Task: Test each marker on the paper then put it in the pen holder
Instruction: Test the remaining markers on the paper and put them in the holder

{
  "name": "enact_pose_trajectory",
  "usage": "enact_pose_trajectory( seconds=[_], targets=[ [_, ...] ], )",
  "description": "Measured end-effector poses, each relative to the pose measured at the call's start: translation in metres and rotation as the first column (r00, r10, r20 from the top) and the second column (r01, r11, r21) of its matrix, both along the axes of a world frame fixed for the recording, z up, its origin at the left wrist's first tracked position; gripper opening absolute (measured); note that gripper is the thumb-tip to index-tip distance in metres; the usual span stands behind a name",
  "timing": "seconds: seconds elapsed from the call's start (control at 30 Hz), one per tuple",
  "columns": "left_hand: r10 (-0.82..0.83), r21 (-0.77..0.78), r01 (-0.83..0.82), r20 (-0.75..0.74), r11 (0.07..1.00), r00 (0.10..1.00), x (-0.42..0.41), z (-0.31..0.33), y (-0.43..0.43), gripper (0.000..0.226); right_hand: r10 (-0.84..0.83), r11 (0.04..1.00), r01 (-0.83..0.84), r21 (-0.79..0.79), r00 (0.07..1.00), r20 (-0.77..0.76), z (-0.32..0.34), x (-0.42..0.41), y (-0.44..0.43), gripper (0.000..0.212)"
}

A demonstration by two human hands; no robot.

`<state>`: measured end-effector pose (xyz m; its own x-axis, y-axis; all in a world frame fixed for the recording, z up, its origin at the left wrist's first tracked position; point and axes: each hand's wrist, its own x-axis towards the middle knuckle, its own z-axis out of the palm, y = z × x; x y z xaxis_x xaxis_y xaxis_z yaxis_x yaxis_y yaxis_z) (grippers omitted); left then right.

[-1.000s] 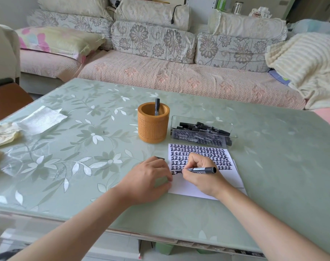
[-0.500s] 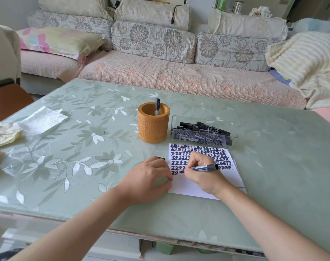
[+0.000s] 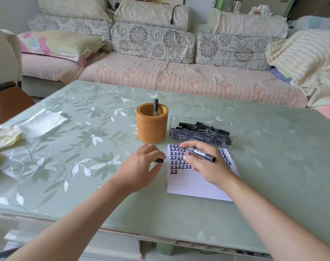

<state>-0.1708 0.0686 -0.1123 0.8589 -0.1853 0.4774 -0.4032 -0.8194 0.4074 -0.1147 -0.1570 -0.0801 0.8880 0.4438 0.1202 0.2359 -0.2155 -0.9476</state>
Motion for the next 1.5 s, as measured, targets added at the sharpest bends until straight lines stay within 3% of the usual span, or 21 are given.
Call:
enact_pose_trajectory(
  seconds=[0.07,0.13,0.33,0.57,0.67,0.97,1.23,1.5],
  targets=[
    [0.086,0.031,-0.085,-0.011,0.996,0.996,0.004,-0.001,0.003,0.021,0.07,0.997,-0.07,-0.01,0.997,-0.044,0.001,0.004,-0.003,0.056],
    [0.136,0.09,-0.131,-0.053,0.987,0.989,0.007,-0.004,0.005,0.027,0.095,0.995,-0.095,-0.003,0.992,-0.081,0.002,0.008,-0.004,0.062],
    [0.166,0.113,-0.151,-0.139,0.982,0.976,0.014,-0.005,0.005,0.018,0.095,0.995,-0.092,0.035,0.991,-0.099,0.007,0.008,-0.006,0.027],
    [0.192,0.014,-0.192,-0.118,0.981,0.974,0.014,0.003,0.002,0.013,0.012,0.945,0.054,-0.324,0.98,0.197,0.001,0.014,-0.009,0.035],
    [0.163,-0.005,-0.164,-0.088,0.986,0.983,0.012,0.006,0.0,0.012,-0.031,0.903,0.136,-0.409,0.967,0.253,-0.003,0.015,-0.01,0.031],
    [0.086,-0.013,-0.087,-0.063,0.996,0.994,0.009,0.013,-0.005,0.011,0.013,0.849,0.165,-0.502,0.943,0.332,-0.001,0.009,-0.005,0.021],
    [0.001,0.013,0.0,-0.077,1.0,0.997,0.006,0.019,-0.008,0.011,0.091,0.872,0.099,-0.48,0.93,0.357,-0.005,0.009,0.0,0.018],
    [-0.016,-0.03,0.013,-0.104,0.999,0.994,0.006,0.024,-0.004,0.013,0.114,0.864,0.099,-0.493,0.916,0.385,0.001,0.004,0.005,0.029]
  ],
)
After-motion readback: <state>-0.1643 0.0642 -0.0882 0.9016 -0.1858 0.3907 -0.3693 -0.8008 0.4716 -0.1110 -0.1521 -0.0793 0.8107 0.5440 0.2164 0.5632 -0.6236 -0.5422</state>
